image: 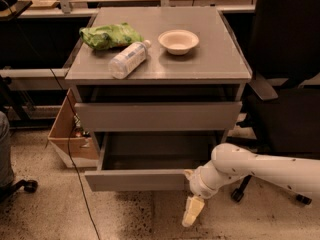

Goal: Open middle drawer

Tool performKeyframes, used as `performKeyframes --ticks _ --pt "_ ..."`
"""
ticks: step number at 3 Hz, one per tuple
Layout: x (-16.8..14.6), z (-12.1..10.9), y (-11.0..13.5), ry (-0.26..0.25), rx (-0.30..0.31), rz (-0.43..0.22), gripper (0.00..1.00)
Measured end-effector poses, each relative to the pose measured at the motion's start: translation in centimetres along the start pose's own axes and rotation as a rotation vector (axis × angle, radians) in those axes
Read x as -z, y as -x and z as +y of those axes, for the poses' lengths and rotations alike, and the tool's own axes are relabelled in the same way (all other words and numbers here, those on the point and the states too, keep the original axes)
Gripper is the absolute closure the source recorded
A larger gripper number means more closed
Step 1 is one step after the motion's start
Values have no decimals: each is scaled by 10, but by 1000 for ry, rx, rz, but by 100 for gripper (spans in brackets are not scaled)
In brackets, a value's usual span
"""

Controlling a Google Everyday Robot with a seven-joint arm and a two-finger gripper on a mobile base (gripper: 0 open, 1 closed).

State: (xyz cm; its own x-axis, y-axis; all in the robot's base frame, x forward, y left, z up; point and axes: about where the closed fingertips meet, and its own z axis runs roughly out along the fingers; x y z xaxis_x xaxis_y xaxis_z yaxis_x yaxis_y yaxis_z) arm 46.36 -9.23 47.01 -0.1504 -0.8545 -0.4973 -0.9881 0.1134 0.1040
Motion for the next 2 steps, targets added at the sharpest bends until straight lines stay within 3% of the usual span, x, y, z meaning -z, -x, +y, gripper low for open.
performKeyframes --ticks 2 --pt "0 -64 6 -82 37 -7 0"
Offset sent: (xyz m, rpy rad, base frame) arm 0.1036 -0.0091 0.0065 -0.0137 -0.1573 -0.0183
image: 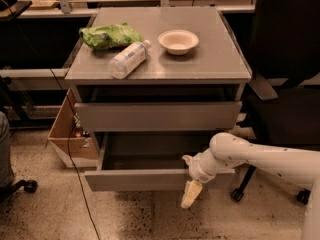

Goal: Open middle drawer

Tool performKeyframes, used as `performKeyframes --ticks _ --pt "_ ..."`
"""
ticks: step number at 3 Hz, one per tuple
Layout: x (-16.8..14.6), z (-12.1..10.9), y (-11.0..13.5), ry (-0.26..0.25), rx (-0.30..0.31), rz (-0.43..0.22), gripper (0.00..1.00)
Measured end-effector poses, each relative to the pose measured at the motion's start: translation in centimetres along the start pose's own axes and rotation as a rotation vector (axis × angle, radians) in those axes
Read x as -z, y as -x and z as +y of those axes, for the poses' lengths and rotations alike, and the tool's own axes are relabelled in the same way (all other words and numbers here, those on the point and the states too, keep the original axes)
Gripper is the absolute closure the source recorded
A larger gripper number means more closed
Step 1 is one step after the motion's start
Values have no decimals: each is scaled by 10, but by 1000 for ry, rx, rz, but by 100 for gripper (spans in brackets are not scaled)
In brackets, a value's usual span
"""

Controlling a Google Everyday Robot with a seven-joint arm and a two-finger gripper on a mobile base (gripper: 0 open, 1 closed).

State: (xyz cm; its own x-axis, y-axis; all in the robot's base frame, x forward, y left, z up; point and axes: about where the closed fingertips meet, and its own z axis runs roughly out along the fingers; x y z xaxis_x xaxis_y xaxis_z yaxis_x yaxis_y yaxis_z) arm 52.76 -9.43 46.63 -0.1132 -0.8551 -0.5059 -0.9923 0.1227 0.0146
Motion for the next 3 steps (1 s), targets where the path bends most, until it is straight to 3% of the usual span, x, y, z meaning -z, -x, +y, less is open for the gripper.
performKeyframes --ticks 2,3 --pt "-31 0 -18 37 -31 20 0" --pt "-34 13 -29 53 -50 25 23"
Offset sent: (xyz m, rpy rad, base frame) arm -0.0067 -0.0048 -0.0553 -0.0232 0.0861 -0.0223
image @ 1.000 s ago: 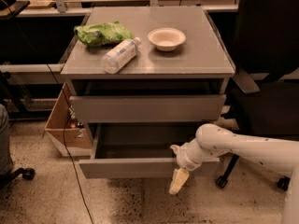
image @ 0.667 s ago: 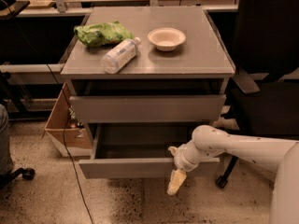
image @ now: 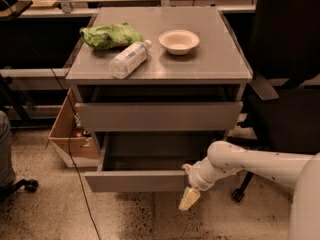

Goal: Open middle drawer

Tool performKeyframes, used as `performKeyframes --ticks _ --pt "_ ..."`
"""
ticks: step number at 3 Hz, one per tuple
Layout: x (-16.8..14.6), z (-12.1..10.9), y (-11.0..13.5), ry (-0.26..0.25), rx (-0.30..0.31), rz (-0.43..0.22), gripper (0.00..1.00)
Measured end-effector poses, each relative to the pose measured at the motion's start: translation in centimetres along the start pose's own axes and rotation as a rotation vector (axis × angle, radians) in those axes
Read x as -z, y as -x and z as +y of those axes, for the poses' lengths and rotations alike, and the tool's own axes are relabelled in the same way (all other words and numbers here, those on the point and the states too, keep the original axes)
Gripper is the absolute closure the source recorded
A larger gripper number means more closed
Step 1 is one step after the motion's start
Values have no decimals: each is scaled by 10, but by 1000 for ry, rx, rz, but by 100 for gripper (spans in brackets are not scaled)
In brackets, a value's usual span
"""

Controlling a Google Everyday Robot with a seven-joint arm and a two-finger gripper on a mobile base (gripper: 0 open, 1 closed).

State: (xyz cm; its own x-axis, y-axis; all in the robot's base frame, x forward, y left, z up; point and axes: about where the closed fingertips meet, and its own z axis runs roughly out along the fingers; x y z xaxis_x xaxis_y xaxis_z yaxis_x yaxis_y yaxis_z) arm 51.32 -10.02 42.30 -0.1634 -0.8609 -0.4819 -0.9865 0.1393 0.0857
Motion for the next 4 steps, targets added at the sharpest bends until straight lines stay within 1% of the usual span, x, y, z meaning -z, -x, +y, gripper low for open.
performKeyframes --ticks 1,2,3,4 --pt "3 5 -1 5 -2 -1 46" --pt "8 6 2 5 -2 -1 43" --pt "9 5 3 5 -2 -1 20" --pt "9 9 2 7 -3 -5 0"
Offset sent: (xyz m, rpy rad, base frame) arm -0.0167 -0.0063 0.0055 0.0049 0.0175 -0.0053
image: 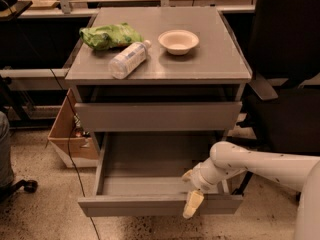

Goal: Open middle drawer

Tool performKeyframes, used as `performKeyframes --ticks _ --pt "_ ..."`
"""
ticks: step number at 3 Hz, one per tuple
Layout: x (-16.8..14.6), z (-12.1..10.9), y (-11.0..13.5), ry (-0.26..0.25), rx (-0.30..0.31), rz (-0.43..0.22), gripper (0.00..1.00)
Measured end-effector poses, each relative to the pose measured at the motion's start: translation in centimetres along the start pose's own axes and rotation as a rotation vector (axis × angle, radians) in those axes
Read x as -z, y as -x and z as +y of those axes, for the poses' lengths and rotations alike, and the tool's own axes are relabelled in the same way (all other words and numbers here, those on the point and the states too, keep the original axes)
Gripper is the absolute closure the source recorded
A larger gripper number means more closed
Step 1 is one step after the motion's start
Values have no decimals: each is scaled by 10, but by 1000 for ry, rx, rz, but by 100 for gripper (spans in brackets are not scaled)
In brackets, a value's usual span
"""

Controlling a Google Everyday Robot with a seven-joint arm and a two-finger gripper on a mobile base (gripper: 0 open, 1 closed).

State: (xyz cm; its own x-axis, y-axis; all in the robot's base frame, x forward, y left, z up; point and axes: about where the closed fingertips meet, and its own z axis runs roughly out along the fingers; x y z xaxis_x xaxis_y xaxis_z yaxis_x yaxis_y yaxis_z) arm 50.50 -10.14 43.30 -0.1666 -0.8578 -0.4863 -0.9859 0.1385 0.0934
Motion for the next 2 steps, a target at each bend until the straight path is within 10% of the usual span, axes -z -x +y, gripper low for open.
performKeyframes --ticks 2 --pt "18 -13 15 -24 -1 15 38"
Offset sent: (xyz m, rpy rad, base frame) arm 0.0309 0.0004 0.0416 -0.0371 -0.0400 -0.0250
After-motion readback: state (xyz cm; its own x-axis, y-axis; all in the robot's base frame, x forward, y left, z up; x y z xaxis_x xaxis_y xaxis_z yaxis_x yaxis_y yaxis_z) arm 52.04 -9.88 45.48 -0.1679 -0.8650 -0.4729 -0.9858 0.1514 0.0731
